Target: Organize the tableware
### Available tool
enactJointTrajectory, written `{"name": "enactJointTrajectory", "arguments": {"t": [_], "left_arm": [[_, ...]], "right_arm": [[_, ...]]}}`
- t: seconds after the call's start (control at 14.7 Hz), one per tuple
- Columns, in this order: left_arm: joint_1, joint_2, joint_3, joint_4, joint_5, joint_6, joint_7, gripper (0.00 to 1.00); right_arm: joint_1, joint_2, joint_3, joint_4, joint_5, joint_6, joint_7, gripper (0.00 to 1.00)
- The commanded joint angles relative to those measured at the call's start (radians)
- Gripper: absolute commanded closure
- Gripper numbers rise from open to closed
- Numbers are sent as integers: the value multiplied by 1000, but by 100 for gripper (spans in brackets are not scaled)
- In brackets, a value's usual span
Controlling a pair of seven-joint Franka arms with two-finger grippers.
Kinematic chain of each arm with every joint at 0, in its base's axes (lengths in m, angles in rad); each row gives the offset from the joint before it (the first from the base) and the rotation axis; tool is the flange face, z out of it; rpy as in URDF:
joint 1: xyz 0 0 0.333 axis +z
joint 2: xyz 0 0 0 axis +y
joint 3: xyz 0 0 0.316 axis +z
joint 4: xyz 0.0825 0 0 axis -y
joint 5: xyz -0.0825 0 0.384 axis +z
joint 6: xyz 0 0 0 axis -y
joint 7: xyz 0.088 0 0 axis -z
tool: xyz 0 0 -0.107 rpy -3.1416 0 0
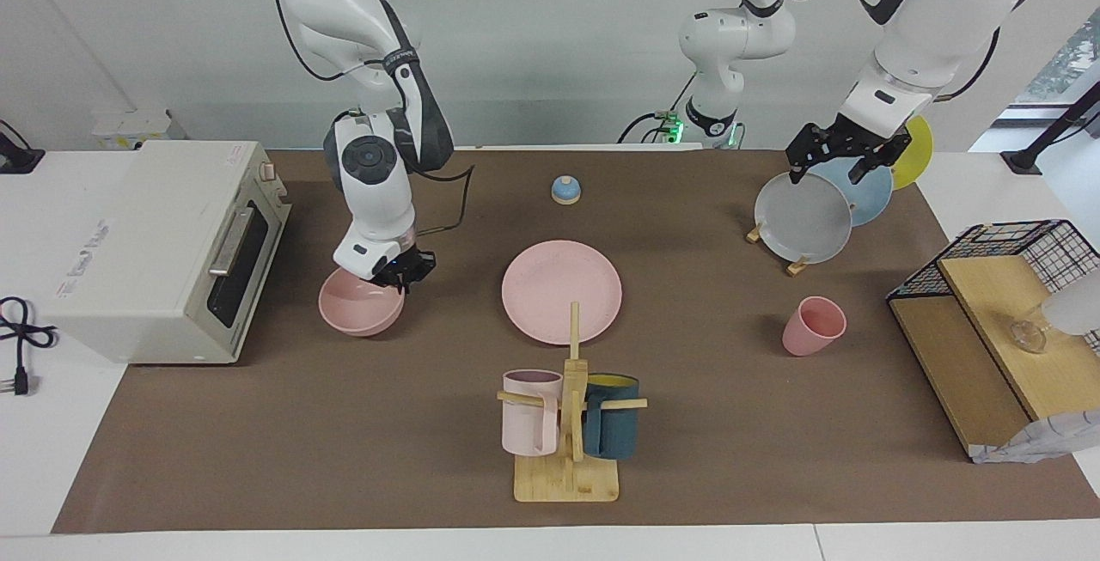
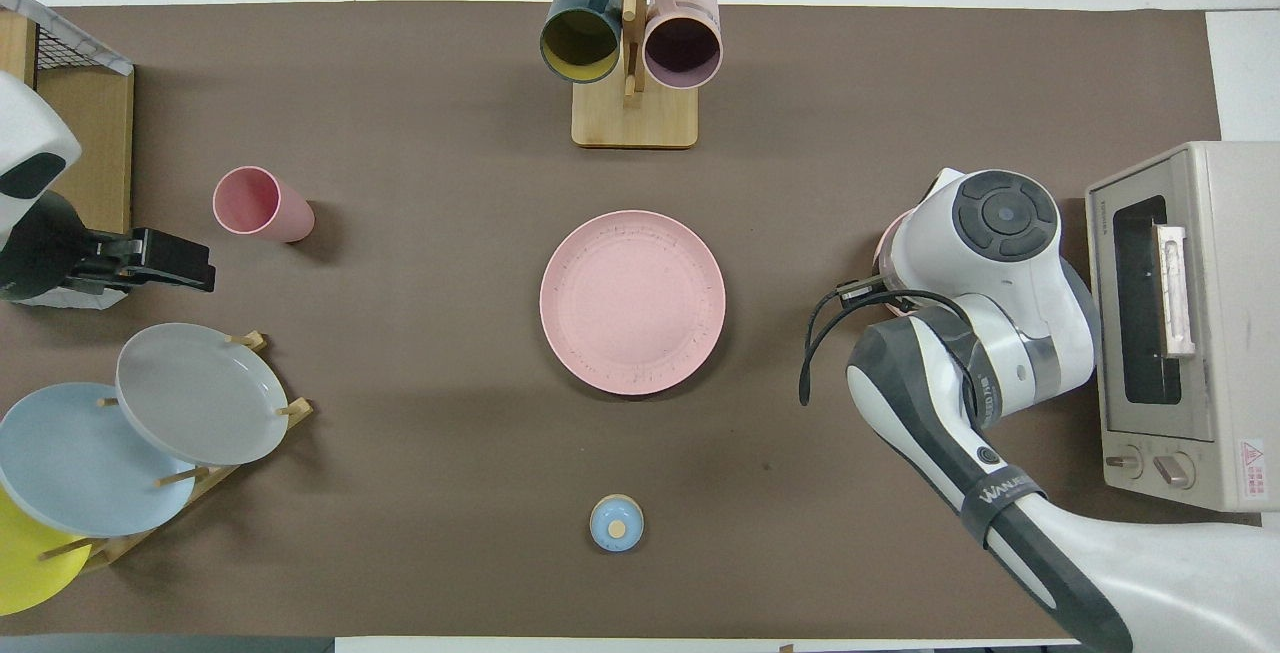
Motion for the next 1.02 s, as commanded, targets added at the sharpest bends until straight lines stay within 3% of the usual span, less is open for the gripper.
{"name": "enactJointTrajectory", "arguments": {"t": [0.0, 0.14, 0.34, 0.41, 0.54, 0.61, 0.95], "left_arm": [[22, -15, -5, -7, 21, -2, -6, 0], [22, -15, -5, -11, 21, 14, -11, 0], [24, 17, -5, -2, 20, 71, -11, 0], [24, 52, -5, -2, 20, 108, -11, 0], [25, 121, -5, -5, 20, 174, -11, 0], [25, 158, -5, -1, 20, 206, -11, 0], [24, 314, -5, 1, 27, 387, -8, 0]], "right_arm": [[39, 14, 5, 102, -13, -112, -2, 100], [91, 61, 7, 256, -13, -239, 41, 100], [230, 147, 7, 475, -10, -356, 247, 100], [298, 209, 5, 571, -14, -425, 344, 100], [427, 392, -1, 867, -16, -537, 504, 100], [461, 443, -1, 928, -16, -531, 558, 100], [550, 524, 2, 925, -60, -399, 669, 100]]}}
